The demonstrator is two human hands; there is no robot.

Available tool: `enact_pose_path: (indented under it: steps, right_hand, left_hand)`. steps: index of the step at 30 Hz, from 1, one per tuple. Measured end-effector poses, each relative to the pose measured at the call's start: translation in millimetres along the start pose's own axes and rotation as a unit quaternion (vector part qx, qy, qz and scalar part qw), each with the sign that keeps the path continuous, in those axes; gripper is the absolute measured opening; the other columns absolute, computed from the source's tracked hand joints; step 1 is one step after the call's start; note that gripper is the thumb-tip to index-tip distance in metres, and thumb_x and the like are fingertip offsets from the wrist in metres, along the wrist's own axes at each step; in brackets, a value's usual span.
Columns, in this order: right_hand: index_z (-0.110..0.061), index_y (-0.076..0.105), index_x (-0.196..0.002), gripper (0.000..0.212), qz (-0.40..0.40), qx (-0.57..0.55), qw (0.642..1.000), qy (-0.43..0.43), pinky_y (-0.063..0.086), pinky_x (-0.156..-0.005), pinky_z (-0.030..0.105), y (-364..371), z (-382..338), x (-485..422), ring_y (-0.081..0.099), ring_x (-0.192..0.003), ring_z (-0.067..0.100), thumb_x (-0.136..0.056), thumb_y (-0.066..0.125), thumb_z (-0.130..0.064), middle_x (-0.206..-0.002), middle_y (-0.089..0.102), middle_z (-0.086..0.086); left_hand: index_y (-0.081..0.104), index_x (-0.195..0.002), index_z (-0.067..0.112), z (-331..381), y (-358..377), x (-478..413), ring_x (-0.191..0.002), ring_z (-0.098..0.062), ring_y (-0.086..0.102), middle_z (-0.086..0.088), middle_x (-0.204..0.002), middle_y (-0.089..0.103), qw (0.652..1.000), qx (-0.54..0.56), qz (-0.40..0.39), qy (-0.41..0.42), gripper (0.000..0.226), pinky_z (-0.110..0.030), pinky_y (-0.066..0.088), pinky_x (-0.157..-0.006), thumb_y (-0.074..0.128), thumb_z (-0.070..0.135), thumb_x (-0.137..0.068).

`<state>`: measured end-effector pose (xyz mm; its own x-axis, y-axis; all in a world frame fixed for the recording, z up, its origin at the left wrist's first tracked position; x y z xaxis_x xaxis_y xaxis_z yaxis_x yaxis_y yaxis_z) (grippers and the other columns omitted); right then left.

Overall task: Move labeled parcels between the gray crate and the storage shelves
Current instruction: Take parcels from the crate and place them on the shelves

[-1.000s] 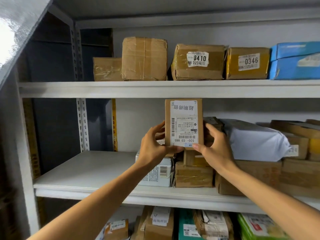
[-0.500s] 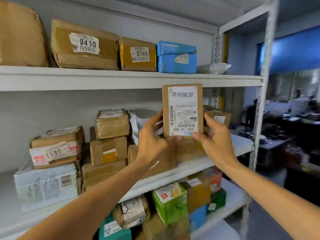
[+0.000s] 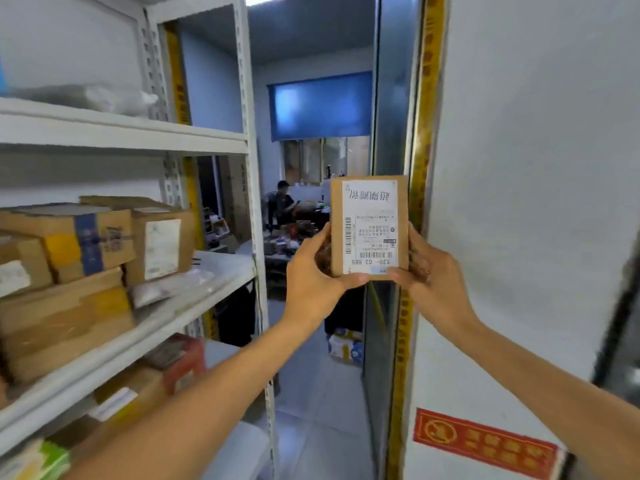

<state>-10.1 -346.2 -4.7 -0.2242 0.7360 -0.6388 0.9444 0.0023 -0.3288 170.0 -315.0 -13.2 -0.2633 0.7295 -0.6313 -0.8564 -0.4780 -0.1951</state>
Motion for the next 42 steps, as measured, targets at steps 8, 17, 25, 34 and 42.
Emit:
enact_pose_path:
  steps: [8,17,25,34,42]
  right_hand:
    - [-0.023,0.043,-0.145,0.071,0.154,0.099,0.978,0.096,0.052,-0.089,0.016,-168.6,105.2,38.9,0.062,-0.109,-0.003,-0.085,0.067,0.006,-0.119,0.066,-0.014]
    - [-0.021,0.036,-0.148,0.076,0.328,0.250,0.879,0.239,0.049,-0.080,0.005,-312.1,123.0,163.7,0.061,-0.101,-0.008,-0.085,0.065,0.008,-0.114,0.065,-0.015]
    - [-0.023,0.035,-0.149,0.078,0.419,0.331,0.791,0.297,0.049,-0.091,0.012,-338.8,118.4,229.3,0.060,-0.107,-0.003,-0.084,0.066,0.008,-0.118,0.063,-0.014]
    - [-0.038,0.037,-0.132,0.072,0.453,0.349,0.741,0.352,0.048,-0.081,0.005,-332.8,177.8,276.6,0.056,-0.096,-0.020,-0.084,0.065,0.008,-0.109,0.057,-0.028]
    - [-0.036,0.039,-0.134,0.071,0.432,0.296,0.754,0.396,0.049,-0.078,0.006,-363.4,293.2,316.1,0.056,-0.096,-0.021,-0.082,0.070,0.001,-0.109,0.057,-0.030]
  left_hand:
    - [0.051,-0.135,0.026,12.2,226.9,-15.6,-0.115,-0.007,0.057,0.009,-0.121,0.058,0.978,0.107,-0.178,0.029,0.088,-0.025,0.055,-0.091,0.092,0.013,-0.057]
    - [0.057,-0.127,0.022,64.2,426.7,62.8,-0.101,-0.004,0.063,0.011,-0.116,0.065,0.895,0.205,-0.389,0.071,0.078,-0.017,0.055,-0.082,0.093,0.023,-0.057]
    - [0.060,-0.124,0.017,84.5,506.2,123.4,-0.102,-0.004,0.065,0.007,-0.116,0.067,0.805,0.285,-0.511,0.094,0.074,-0.015,0.054,-0.080,0.092,0.022,-0.057]
    - [0.057,-0.132,0.016,36.5,569.8,170.6,-0.110,-0.011,0.063,0.003,-0.123,0.066,0.754,0.281,-0.588,0.088,0.084,-0.035,0.056,-0.091,0.092,0.030,-0.056]
    - [0.059,-0.125,0.013,-36.7,653.8,218.6,-0.105,-0.005,0.060,0.004,-0.121,0.065,0.754,0.210,-0.621,0.032,0.074,-0.009,0.049,-0.084,0.092,0.024,-0.059]
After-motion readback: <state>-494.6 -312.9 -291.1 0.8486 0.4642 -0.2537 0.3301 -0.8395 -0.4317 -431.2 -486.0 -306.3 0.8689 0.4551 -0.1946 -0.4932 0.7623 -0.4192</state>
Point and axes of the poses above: each hand's wrist, its own x-axis away from the middle knuckle, its own y-axis out of the palm, z = x × y, the point moved 6 cm from there along -x, towards the middle knuckle
